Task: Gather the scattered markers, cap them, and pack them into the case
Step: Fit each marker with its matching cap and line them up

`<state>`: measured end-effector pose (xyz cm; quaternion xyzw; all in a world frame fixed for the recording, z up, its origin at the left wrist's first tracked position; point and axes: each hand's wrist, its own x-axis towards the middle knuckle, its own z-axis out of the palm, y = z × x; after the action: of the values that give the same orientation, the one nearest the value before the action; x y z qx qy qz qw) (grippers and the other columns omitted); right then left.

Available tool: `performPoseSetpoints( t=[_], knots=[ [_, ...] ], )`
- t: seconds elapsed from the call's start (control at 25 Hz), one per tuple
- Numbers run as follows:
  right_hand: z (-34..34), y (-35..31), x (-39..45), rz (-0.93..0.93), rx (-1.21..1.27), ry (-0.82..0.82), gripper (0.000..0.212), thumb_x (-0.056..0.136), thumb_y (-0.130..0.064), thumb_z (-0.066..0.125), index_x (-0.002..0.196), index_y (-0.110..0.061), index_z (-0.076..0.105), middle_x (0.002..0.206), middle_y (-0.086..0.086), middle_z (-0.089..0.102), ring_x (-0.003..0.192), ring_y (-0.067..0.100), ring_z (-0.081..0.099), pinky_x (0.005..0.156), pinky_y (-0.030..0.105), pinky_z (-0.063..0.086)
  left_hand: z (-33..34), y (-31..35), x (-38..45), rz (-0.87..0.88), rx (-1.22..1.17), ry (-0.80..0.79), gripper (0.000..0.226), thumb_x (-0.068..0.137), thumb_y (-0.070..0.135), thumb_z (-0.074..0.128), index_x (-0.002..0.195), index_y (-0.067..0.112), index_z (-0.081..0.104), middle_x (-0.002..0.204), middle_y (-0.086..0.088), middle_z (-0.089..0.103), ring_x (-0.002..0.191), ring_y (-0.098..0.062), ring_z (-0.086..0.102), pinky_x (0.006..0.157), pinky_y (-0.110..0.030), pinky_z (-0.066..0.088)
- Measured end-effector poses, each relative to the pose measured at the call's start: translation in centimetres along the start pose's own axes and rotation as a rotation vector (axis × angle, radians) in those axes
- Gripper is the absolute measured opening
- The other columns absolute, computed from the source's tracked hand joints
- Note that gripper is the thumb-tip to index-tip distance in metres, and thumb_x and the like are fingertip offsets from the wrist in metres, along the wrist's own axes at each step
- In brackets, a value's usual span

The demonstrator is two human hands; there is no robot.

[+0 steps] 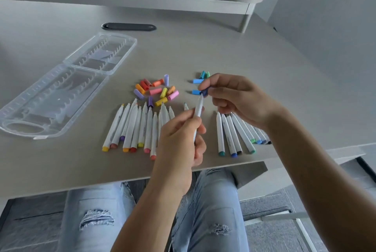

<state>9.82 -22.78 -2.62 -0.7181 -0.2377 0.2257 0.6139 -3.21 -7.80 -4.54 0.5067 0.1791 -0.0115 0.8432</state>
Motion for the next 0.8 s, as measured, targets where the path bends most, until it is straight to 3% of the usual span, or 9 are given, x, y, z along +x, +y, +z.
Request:
performPoseSetpoints(
  t=[0.2, 0.32, 0.44, 0.6, 0.8],
  knots=[
    [0.1, -0.6, -1.8, -0.001, -0.147, -0.048, 0.026, 0.105, -0.001, 0.050, 0.110, -0.011, 0.074, 0.087, -0.001, 0.065, 0.064, 0.013, 0.036, 0.057, 0.026, 0.029, -0.1, -0.8, -1.2, -0.063, -0.013, -0.065, 0.026, 0.101, 0.005, 0.047, 0.114, 0.002, 0.069, 0.081, -0.010, 0.051, 0.044, -0.011, 0.027, 0.039, -0.019, 0.020],
    [1.5, -0.3, -1.7, 0.013, -0.098, 0.108, 0.024, 0.100, -0.006, 0.063, 0.123, -0.010, 0.069, 0.093, 0.012, 0.073, 0.059, 0.012, 0.038, 0.055, 0.023, 0.033, 0.0, -0.7, -1.3, -0.162, -0.256, -0.144, 0.034, 0.101, 0.006, 0.041, 0.127, -0.004, 0.061, 0.077, -0.007, 0.054, 0.047, -0.011, 0.036, 0.039, -0.023, 0.032],
    [2.5, 0.3, -1.7, 0.036, -0.030, 0.230, 0.017, 0.095, -0.008, 0.070, 0.111, -0.003, 0.071, 0.104, 0.025, 0.073, 0.056, 0.013, 0.036, 0.052, 0.025, 0.028, 0.0, -0.5, -1.5, -0.203, -0.389, -0.172, 0.036, 0.103, 0.003, 0.038, 0.132, -0.007, 0.056, 0.077, -0.009, 0.055, 0.051, -0.011, 0.040, 0.044, -0.022, 0.038],
    [2.8, 1.0, -2.6, 0.037, -0.049, 0.264, 0.007, 0.096, -0.012, 0.069, 0.099, -0.012, 0.075, 0.100, 0.015, 0.075, 0.059, 0.012, 0.040, 0.053, 0.023, 0.034, 0.0, -0.5, -2.0, -0.213, -0.384, -0.180, 0.031, 0.102, -0.001, 0.036, 0.124, -0.004, 0.057, 0.073, -0.008, 0.053, 0.050, -0.010, 0.039, 0.043, -0.021, 0.035],
    [2.7, 0.7, -3.7, 0.054, -0.085, 0.269, 0.011, 0.098, -0.013, 0.065, 0.104, -0.014, 0.075, 0.103, 0.012, 0.076, 0.063, 0.010, 0.042, 0.056, 0.023, 0.036, 0.7, -1.0, -2.4, -0.179, -0.308, -0.146, 0.028, 0.101, -0.001, 0.037, 0.114, -0.005, 0.061, 0.073, -0.009, 0.055, 0.051, -0.011, 0.040, 0.046, -0.022, 0.036]
  ],
)
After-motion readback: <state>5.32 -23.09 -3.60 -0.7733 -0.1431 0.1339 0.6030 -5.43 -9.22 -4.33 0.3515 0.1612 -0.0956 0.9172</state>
